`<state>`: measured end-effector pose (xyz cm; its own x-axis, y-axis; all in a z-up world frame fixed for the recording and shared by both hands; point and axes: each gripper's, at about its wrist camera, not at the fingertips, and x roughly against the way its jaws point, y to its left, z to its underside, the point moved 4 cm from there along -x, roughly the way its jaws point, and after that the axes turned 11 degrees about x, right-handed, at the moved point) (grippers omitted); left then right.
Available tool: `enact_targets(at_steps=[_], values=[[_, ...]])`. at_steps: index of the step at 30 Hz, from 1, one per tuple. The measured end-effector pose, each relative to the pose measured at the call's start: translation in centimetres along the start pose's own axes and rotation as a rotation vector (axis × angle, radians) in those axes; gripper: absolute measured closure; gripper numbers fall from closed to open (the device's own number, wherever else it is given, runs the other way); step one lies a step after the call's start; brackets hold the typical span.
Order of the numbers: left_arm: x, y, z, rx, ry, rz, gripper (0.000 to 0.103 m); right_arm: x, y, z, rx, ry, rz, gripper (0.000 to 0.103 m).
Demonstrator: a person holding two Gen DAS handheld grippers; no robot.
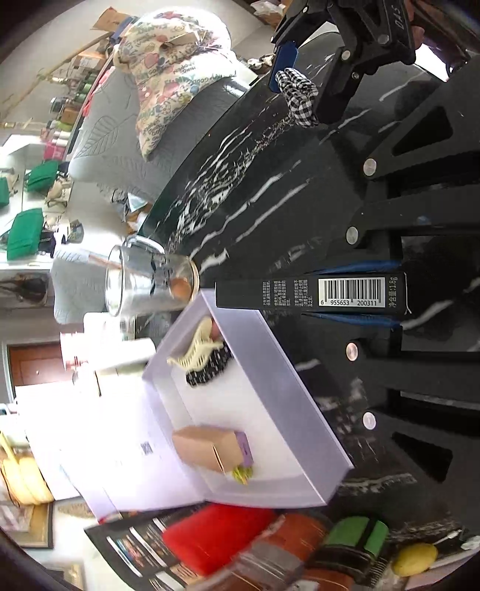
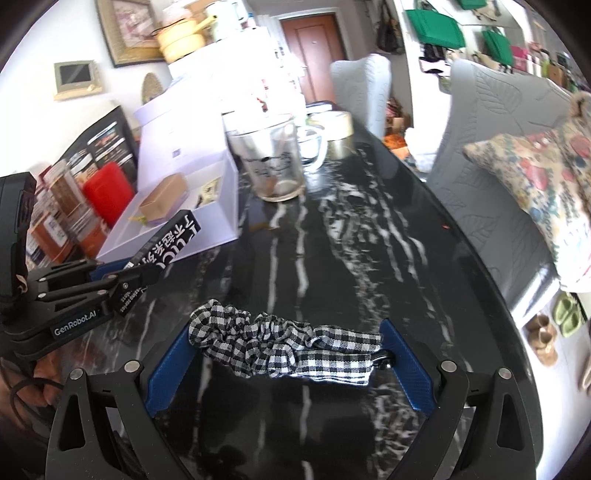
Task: Organize rigid objects
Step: 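Carry the black box and scrunchie with both tools to the lavender box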
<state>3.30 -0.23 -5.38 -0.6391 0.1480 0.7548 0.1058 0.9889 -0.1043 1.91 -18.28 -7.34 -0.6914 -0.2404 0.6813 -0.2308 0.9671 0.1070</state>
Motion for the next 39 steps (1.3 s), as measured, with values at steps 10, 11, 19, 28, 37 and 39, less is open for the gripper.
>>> enact_targets(at_steps=[10,11,19,28,37,39], values=[[2.5,4.5,1.7,0.114,-0.035,-0.090,0.084,-1.6,5.1,-1.8,0.148,0.002,-0.115,0.005],[2.7,5.0,1.9,0.123,-0.038,-0.099,0.084,-1.7,5.7,-1.9,0.159,0.002,-0.126,0.005],[4.9,8.0,3.1,0.186,-0.063,-0.155,0.084,-2.4,10.4,-2.6,0.252,-0.004,-0.214,0.005],[6.5,10.1,4.3,0.224,-0.080,-0.194,0.084,-2.6,14.0,-2.7,0.317,-0.006,-0.273,0.005],[7.1,10.9,4.2,0.233,-0.090,-0.179,0.084,-2.5,15.4,-3.1,0.341,-0.009,-0.264,0.005],[7.1,11.2,3.8,0.228,-0.094,-0.174,0.084,-2.5,15.6,-3.5,0.344,-0.014,-0.255,0.005]])
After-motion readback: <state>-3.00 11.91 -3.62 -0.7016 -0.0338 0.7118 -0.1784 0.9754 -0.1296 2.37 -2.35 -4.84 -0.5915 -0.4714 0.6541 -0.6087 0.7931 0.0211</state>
